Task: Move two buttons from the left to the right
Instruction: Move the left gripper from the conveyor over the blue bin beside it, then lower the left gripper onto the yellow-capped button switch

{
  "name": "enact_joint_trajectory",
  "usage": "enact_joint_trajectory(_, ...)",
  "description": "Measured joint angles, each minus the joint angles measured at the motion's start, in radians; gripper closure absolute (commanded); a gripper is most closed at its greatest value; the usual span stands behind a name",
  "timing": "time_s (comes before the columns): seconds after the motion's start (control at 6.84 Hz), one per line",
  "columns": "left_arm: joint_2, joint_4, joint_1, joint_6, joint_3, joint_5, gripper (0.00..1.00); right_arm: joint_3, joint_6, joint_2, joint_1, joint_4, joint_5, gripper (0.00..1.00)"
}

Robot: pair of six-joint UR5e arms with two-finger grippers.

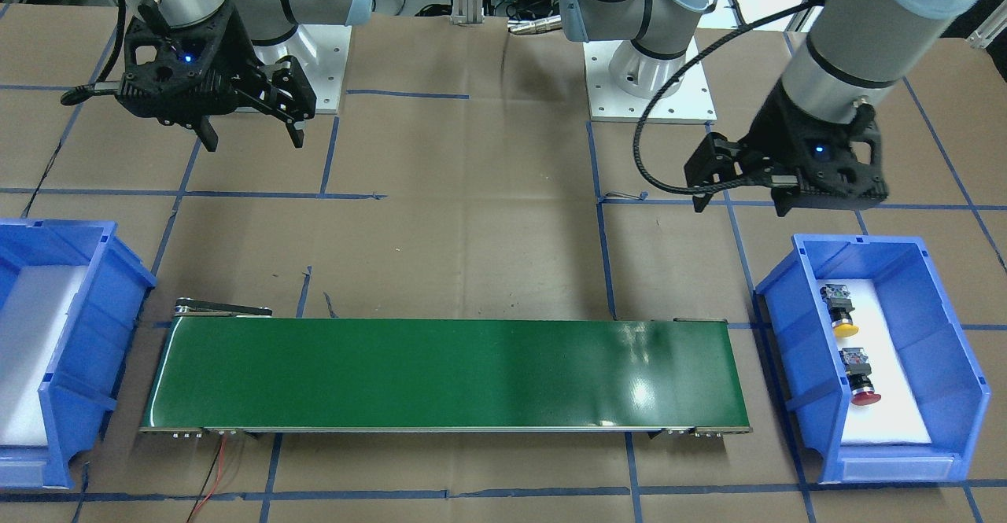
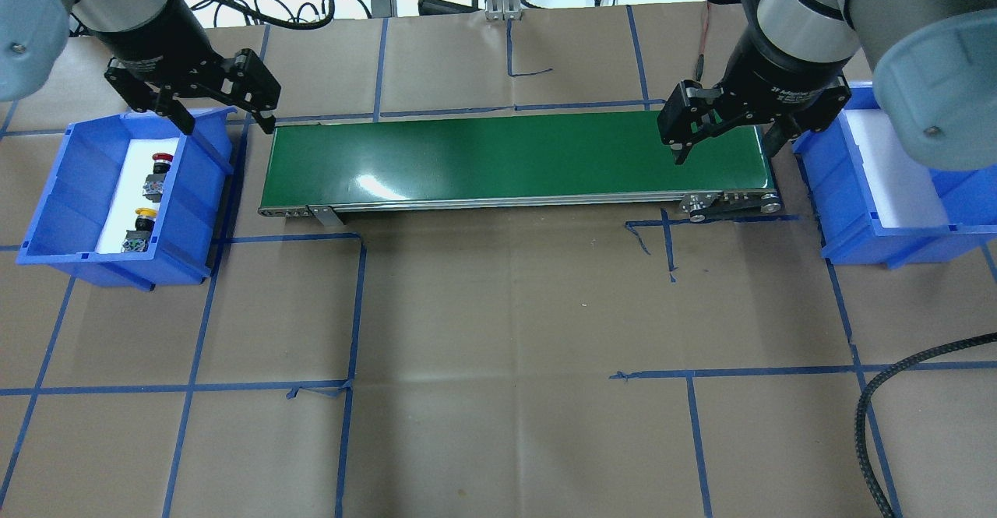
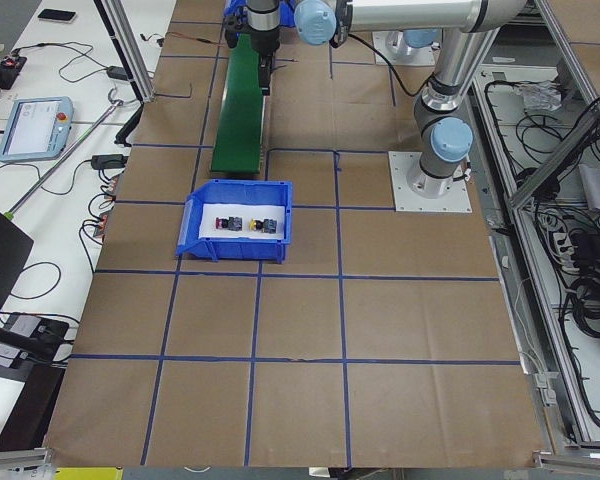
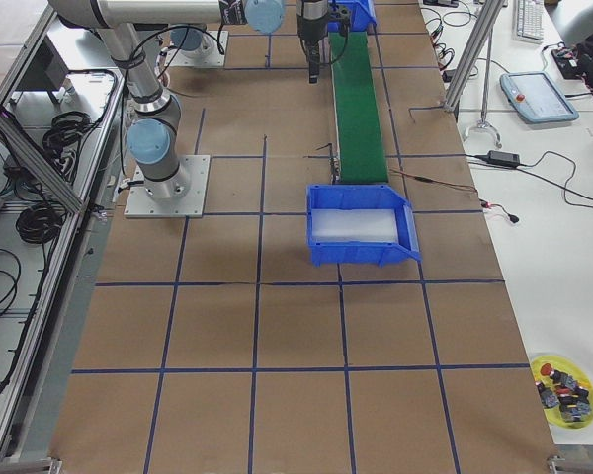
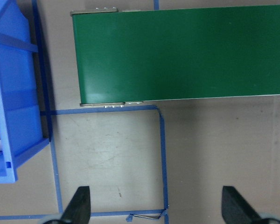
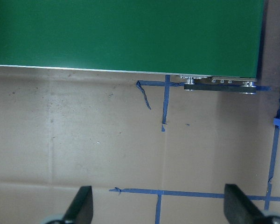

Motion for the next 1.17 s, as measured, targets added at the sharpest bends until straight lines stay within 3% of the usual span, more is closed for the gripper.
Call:
enact_joint_trajectory(0.58, -0.090, 0.058, 0.278, 0.320, 0.015, 0.003, 0.00, 0.000, 0.000, 0.000, 0.000, 0.000, 0.001, 0.00)
enact_joint_trajectory(1.17, -0.161, 0.163, 0.379, 0.411, -0.011, -0.003, 0.00, 0.000, 0.000, 0.001, 0.000, -0.001, 0.003, 0.00)
